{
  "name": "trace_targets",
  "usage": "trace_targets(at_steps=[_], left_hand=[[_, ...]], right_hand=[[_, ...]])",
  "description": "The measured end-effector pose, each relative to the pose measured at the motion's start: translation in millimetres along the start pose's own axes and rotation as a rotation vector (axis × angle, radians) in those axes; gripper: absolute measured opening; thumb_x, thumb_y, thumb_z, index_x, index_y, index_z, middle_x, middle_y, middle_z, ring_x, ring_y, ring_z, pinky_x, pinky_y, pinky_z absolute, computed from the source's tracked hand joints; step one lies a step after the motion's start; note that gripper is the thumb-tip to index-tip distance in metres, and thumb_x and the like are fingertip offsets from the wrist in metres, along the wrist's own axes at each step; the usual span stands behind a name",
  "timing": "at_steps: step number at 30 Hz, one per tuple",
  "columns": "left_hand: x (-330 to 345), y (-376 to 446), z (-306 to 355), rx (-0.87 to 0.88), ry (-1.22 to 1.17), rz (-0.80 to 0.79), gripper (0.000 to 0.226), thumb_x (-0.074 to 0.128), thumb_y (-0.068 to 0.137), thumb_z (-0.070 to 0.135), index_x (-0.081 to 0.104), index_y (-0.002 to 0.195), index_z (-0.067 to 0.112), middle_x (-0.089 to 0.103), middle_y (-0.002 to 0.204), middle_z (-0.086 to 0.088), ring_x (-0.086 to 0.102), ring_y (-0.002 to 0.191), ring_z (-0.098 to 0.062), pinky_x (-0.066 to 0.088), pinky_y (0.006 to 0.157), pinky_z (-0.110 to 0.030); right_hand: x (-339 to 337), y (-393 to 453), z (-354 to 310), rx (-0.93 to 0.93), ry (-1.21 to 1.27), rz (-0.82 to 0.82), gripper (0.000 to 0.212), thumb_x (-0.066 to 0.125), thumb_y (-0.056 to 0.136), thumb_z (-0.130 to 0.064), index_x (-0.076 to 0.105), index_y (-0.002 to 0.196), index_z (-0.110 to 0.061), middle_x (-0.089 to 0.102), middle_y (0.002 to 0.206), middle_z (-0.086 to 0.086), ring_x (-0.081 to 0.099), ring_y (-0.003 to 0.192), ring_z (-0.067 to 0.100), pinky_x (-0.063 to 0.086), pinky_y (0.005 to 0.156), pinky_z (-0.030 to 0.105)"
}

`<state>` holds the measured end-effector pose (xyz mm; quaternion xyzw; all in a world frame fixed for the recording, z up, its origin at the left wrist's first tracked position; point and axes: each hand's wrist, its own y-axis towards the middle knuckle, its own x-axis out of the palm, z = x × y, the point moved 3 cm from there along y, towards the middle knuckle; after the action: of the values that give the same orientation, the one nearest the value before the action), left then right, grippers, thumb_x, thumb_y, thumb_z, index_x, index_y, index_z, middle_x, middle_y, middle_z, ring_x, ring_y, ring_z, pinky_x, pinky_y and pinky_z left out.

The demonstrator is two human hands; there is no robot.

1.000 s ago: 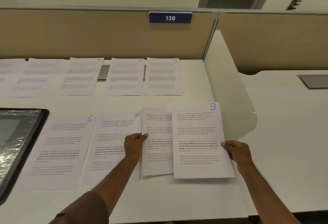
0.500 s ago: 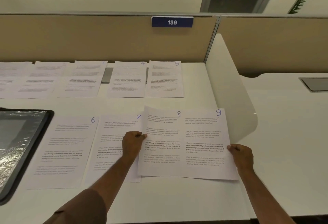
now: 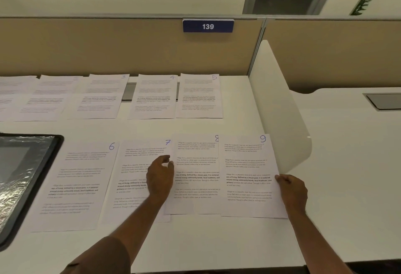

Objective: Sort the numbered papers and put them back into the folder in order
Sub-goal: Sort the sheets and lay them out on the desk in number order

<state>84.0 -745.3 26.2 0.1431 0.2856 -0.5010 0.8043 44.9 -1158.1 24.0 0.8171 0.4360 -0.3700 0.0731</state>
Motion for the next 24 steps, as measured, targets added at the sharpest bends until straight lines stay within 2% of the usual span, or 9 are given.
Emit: trace_targets(at_steps=[4, 9, 11, 14, 18, 24], left_hand=[[3.9, -5.0, 5.4, 0.119, -0.014, 0.006, 0.025, 0.064, 0.096, 0.019, 0.066, 0.121, 0.021, 0.069, 0.118, 0.007, 0.065, 0.097, -0.013, 0.05, 0.085, -0.029], [13.1, -8.9, 9.8, 0.252, -0.003, -0.074, 0.028, 0.063, 0.096, 0.017, 0.066, 0.122, 0.025, 0.065, 0.119, 0.013, 0.061, 0.11, -0.014, 0.054, 0.094, -0.038], [16.3, -13.6, 11.5, 0.308, 0.022, -0.113, 0.03, 0.063, 0.096, 0.015, 0.065, 0.124, 0.025, 0.064, 0.122, 0.013, 0.058, 0.117, -0.013, 0.048, 0.099, -0.031], [19.5, -22.0, 14.3, 0.363, 0.068, -0.155, 0.033, 0.065, 0.095, 0.014, 0.065, 0.126, 0.024, 0.064, 0.126, 0.011, 0.054, 0.119, -0.012, 0.04, 0.098, -0.024], [19.2, -27.5, 10.0, 0.406, 0.085, -0.177, 0.038, 0.068, 0.092, 0.013, 0.063, 0.128, 0.024, 0.062, 0.127, 0.011, 0.052, 0.12, -0.011, 0.044, 0.1, -0.026], [3.7, -20.1, -5.5, 0.441, 0.139, -0.169, 0.045, 0.069, 0.09, 0.022, 0.059, 0.134, 0.026, 0.06, 0.134, 0.009, 0.051, 0.124, -0.011, 0.044, 0.108, -0.037]], right_hand=[[-5.0, -10.8, -1.7, -0.035, -0.017, 0.098, 0.016, 0.067, 0.095, -0.023, 0.072, 0.104, -0.011, 0.07, 0.095, 0.009, 0.061, 0.087, 0.029, 0.041, 0.076, 0.034], [-0.5, -23.9, -4.3, -0.279, -0.107, 0.188, 0.013, 0.067, 0.094, -0.018, 0.069, 0.105, -0.014, 0.061, 0.09, 0.003, 0.059, 0.087, 0.029, 0.046, 0.071, 0.036], [7.6, -31.6, -10.2, -0.357, -0.109, 0.155, 0.012, 0.066, 0.094, -0.017, 0.069, 0.106, -0.016, 0.06, 0.09, 0.0, 0.059, 0.086, 0.027, 0.047, 0.068, 0.034], [26.2, -47.6, -23.8, -0.468, -0.081, 0.074, 0.015, 0.068, 0.093, -0.014, 0.068, 0.108, -0.019, 0.062, 0.094, -0.003, 0.058, 0.09, 0.022, 0.052, 0.071, 0.035], [55.2, -64.4, -42.0, -0.592, -0.103, -0.027, 0.018, 0.07, 0.092, -0.015, 0.067, 0.109, -0.022, 0.065, 0.104, -0.008, 0.055, 0.1, 0.017, 0.048, 0.081, 0.03], [96.9, -79.6, -71.2, -0.738, -0.127, -0.14, 0.022, 0.072, 0.092, -0.022, 0.066, 0.113, -0.025, 0.065, 0.112, -0.009, 0.057, 0.104, 0.015, 0.053, 0.089, 0.037]])
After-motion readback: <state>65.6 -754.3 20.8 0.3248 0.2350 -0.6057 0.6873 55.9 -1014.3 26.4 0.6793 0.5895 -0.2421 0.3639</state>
